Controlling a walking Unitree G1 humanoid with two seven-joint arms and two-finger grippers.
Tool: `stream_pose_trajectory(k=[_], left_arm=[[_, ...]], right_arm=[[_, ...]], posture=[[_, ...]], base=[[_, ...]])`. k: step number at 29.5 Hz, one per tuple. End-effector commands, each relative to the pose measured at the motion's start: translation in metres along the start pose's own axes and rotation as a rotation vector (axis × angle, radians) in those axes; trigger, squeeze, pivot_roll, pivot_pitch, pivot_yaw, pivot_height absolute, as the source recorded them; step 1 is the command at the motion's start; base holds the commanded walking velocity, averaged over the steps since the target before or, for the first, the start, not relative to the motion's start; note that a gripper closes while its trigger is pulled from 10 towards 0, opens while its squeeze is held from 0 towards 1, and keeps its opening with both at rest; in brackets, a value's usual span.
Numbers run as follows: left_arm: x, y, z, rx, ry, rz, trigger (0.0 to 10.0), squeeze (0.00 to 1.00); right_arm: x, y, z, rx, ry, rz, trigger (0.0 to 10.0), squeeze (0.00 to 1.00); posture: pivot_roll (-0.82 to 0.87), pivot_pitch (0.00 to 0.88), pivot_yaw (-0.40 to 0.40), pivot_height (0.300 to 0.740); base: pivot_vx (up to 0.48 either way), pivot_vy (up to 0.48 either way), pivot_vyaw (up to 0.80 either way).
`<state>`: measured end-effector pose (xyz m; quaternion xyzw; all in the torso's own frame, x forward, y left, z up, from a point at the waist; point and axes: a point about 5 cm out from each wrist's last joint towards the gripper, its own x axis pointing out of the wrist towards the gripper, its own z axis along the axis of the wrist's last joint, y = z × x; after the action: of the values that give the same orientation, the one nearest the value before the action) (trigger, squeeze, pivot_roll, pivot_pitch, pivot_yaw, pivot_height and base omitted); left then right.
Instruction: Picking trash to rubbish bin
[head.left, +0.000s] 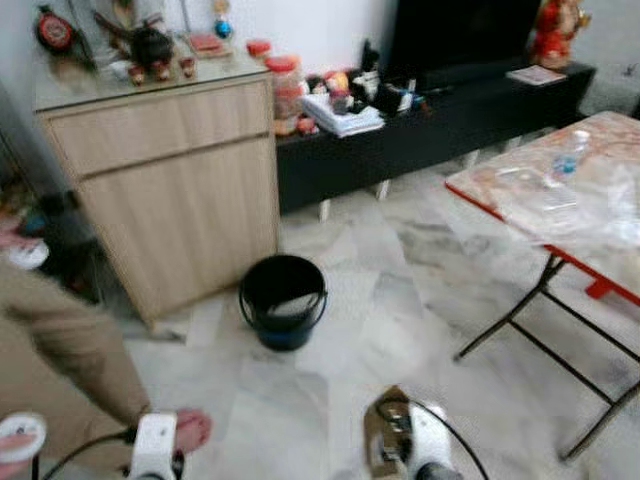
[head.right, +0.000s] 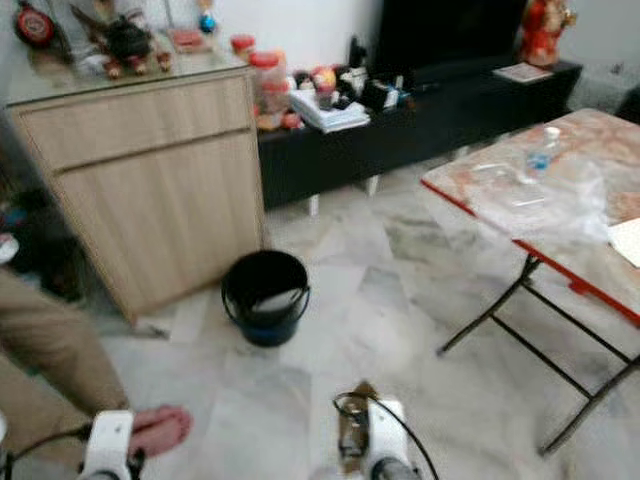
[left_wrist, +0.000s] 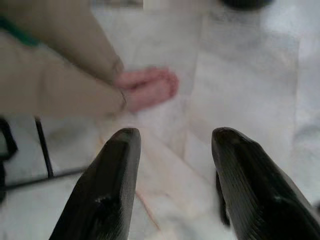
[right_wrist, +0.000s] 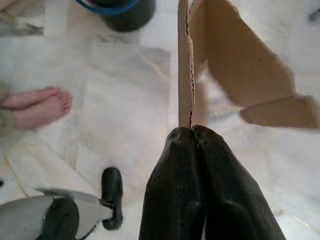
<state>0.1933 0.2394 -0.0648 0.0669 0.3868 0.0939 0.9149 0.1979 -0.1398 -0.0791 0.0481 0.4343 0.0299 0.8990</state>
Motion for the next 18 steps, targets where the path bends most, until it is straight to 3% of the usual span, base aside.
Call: stream_pose_trajectory(k=[1,14,18], left_arm=[[0.0008,-0.0077,0.0031,0.003,-0.009,-0.018,10.0,0.00],[0.0010,-0.0062,0.0037,0.001,-0.011,-0.017,10.0,0.00],[0.0009,-0.0062,0.0035,-0.004,-0.011,-0.015,10.0,0.00]], right_arm=[[-0.0022,-0.0145,-0.0010,0.006,-0.004,-0.041,10.0,0.00],[-0.0019,-0.0130,-0.0009,-0.016,0.000,-0.028,10.0,0.00],[-0.0020,-0.0136,-0.0016,-0.012,0.004,-0.031,10.0,0.00]], posture=[[-0.01,0.000,-0.011,0.740],[0.00,0.000,-0.016,0.740],[0.00,0.000,-0.019,0.740]], base=[[0.379,0.000,0.00],[0.376,0.000,0.00],[0.375,0.000,0.80]])
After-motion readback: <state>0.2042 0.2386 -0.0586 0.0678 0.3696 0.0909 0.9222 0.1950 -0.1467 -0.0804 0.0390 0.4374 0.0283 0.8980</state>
